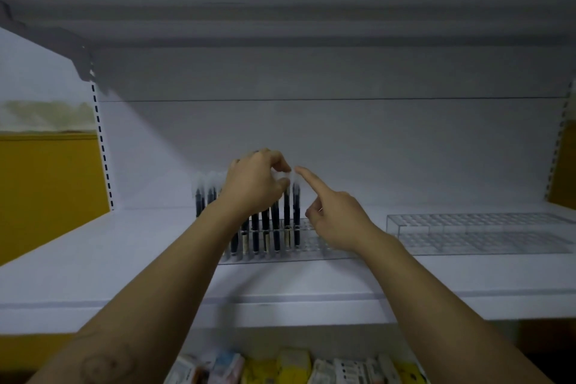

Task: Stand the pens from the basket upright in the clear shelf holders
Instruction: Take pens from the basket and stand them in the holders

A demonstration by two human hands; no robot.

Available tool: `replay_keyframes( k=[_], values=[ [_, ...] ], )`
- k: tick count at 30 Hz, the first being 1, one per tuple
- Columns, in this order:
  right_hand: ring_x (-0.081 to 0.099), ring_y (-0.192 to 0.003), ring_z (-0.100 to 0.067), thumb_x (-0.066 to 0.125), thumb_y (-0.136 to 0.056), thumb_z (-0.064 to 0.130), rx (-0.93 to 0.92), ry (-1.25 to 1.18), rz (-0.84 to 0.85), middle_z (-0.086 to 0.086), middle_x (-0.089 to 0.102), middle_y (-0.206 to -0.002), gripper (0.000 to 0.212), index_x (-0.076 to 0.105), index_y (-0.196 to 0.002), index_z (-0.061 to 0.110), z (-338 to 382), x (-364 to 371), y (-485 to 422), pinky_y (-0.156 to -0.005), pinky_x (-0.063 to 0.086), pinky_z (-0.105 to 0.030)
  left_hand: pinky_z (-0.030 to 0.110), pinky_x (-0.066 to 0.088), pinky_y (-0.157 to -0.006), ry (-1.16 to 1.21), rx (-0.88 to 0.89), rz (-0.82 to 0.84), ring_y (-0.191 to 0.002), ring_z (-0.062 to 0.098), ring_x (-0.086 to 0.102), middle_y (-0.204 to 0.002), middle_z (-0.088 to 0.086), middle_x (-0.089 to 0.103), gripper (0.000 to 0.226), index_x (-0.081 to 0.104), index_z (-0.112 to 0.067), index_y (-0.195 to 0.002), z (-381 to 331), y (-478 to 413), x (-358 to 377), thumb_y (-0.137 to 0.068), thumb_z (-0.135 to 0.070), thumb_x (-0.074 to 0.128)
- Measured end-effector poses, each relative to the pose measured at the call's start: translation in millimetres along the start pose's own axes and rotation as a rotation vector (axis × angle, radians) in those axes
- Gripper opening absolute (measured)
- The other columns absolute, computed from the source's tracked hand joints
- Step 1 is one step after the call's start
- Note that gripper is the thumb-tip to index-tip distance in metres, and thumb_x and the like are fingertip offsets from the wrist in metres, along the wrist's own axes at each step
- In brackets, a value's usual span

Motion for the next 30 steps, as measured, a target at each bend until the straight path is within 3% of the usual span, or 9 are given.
replay_keyframes(
  k=[5,9,12,15,19,25,30],
  values=[
    [0.064,-0.077,-0.023,0.051,-0.094,0.016,0.023,-0.017,0.013,-0.007,0.068,-0.086,0.083,-0.002,-0.147,0.052,2,-1,1,-0.079,0.056,-0.044,0.042,0.042,-0.103,-0.028,0.04,-0.027,-0.114,0.018,0.054,-0.123,-0.004,0.061,0.027,0.063,-0.026,-0.116,-3,7,0,-0.09,-0.031,0.062],
    [0.063,-0.097,-0.017,0.06,-0.093,0.03,0.081,-0.216,-0.073,-0.001,0.062,-0.116,0.093,-0.013,-0.149,0.044,1,1,11,-0.09,0.051,-0.033,0.039,0.033,-0.112,-0.066,0.082,-0.043,-0.127,0.02,0.047,-0.139,-0.004,0.052,0.047,0.051,-0.028,-0.136,-3,20,-3,-0.091,-0.031,0.061],
    [0.054,-0.118,-0.016,0.062,-0.092,0.034,0.099,-0.256,-0.09,-0.002,0.05,-0.136,0.093,-0.009,-0.151,0.04,0,3,22,-0.101,0.045,-0.033,0.036,0.027,-0.112,-0.068,0.096,-0.091,-0.13,0.02,0.043,-0.14,-0.004,0.051,0.051,0.045,-0.027,-0.14,-4,33,-5,-0.091,-0.032,0.06],
    [0.046,-0.128,-0.015,0.062,-0.092,0.034,0.094,-0.258,-0.112,0.0,0.044,-0.143,0.085,0.003,-0.153,0.035,2,2,36,-0.106,0.039,-0.032,0.035,0.028,-0.112,-0.062,0.118,-0.11,-0.13,0.019,0.043,-0.138,-0.004,0.053,0.051,0.048,-0.026,-0.138,-9,48,-7,-0.09,-0.032,0.062],
    [0.042,-0.13,-0.012,0.06,-0.092,0.037,0.07,-0.197,-0.153,0.005,0.042,-0.143,0.07,0.02,-0.15,0.036,6,-2,60,-0.11,0.036,-0.041,0.034,0.029,-0.111,-0.04,0.174,-0.123,-0.129,0.018,0.045,-0.136,-0.003,0.054,0.051,0.049,-0.024,-0.138,-19,72,-5,-0.089,-0.032,0.063],
    [0.043,-0.128,-0.01,0.061,-0.091,0.039,0.031,-0.111,-0.221,0.007,0.042,-0.143,0.06,0.035,-0.144,0.032,3,2,117,-0.107,0.04,-0.033,0.033,0.035,-0.107,0.036,0.262,-0.112,-0.124,0.018,0.05,-0.132,-0.003,0.058,0.046,0.055,-0.021,-0.132,-33,131,19,-0.089,-0.033,0.064],
    [0.046,-0.121,-0.007,0.067,-0.088,0.03,0.056,-0.045,-0.283,0.012,0.047,-0.132,0.054,0.045,-0.138,0.03,-9,15,173,-0.102,0.042,-0.029,0.036,0.047,-0.091,0.06,0.332,-0.11,-0.108,0.021,0.06,-0.117,-0.001,0.066,0.037,0.063,-0.018,-0.121,-45,185,49,-0.086,-0.031,0.062]
  ],
)
Point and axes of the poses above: each hand's wrist, its own y-axis away from the middle knuckle, its own x-axis out of the palm, z = x × y, the point moved 2 cm from there along -y, towards the middle knuckle
